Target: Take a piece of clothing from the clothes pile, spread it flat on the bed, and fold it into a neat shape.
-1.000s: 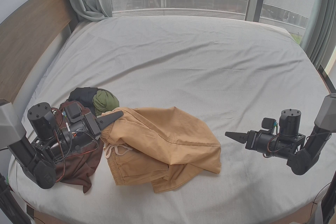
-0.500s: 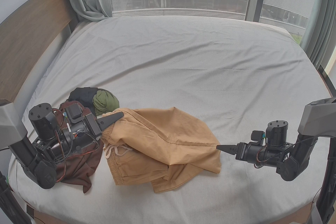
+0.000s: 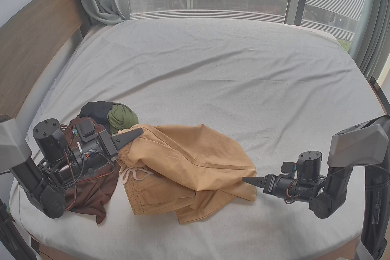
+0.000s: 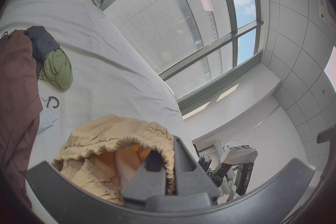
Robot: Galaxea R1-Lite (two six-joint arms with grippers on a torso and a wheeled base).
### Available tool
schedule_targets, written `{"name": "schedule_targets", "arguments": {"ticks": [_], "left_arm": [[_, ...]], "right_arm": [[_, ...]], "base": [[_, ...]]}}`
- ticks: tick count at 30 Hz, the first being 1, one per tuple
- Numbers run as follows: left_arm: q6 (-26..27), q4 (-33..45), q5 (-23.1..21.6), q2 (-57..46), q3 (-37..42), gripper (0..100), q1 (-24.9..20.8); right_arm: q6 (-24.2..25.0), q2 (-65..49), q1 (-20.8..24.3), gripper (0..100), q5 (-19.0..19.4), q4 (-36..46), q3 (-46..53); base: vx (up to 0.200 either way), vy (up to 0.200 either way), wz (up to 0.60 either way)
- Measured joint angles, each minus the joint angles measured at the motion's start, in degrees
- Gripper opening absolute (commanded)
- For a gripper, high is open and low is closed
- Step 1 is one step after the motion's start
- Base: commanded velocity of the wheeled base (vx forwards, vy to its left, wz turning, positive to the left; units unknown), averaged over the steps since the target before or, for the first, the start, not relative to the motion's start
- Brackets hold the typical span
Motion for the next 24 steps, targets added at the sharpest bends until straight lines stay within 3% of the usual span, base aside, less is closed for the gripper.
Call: {"name": "schedule_targets", "arguments": {"ticks": [17,24], "left_arm": [[0.0,0.0,0.0,-0.4,-0.3,0,0.4],[0.0,0.0,0.0,-0.3,-0.4,0,0.4]], "right_arm": [[3.7,3.5,3.3,100,-0.1,-0.3,-0.9],[6.1,3.4,4.0,100,-0.1,-5.1,-0.9]], "base": [[0.0,0.0,0.0],[0.0,0.0,0.0]]}}
